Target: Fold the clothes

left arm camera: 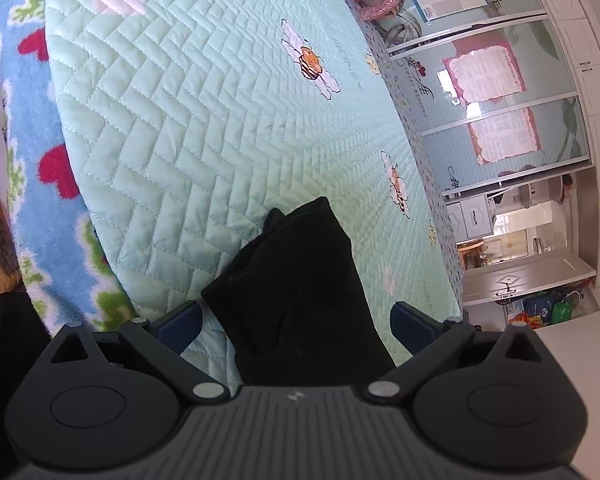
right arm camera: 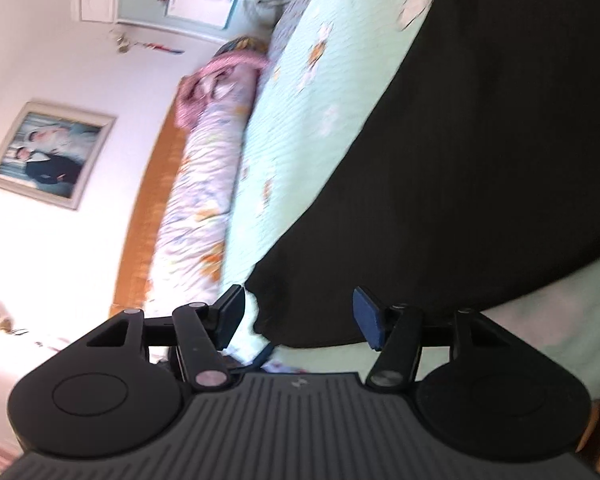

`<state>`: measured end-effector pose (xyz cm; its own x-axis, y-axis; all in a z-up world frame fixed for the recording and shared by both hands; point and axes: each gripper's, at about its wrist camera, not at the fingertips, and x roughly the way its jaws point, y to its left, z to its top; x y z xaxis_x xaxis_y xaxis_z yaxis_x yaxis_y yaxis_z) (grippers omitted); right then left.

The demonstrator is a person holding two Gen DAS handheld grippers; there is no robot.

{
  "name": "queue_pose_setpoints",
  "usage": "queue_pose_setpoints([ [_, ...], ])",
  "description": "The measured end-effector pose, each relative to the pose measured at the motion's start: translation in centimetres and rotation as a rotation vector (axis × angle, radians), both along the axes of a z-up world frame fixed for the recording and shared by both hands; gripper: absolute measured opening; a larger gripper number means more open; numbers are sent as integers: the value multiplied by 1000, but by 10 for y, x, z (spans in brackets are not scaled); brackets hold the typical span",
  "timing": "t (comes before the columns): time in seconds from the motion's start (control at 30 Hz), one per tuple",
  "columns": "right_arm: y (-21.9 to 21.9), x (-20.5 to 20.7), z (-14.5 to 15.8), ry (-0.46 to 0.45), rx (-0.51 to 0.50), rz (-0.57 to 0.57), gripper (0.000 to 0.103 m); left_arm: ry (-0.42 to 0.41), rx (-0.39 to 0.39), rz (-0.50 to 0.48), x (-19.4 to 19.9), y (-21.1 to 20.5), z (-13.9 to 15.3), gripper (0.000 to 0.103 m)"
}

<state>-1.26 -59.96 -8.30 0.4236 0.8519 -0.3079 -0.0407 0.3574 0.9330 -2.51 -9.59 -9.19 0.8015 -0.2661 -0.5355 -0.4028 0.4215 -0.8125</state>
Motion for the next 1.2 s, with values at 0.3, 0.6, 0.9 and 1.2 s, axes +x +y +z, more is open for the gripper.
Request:
queue_pose_setpoints([
  [0.3,-10,-7,-36,101,-37,-37,61,-56,-6,-2,9,1,-7,103],
  [0.6,-9,-4,-41,105,-36,-38,61,-80,50,10,2,-7,-10,94],
  [0.9,-3,3,-39,86,-40,-27,61,7,148,20,0,-13,-7,27],
  [1.2,-22,-5,-19,51,-53,-58,68,43,306,-18,10,-28,16,12],
])
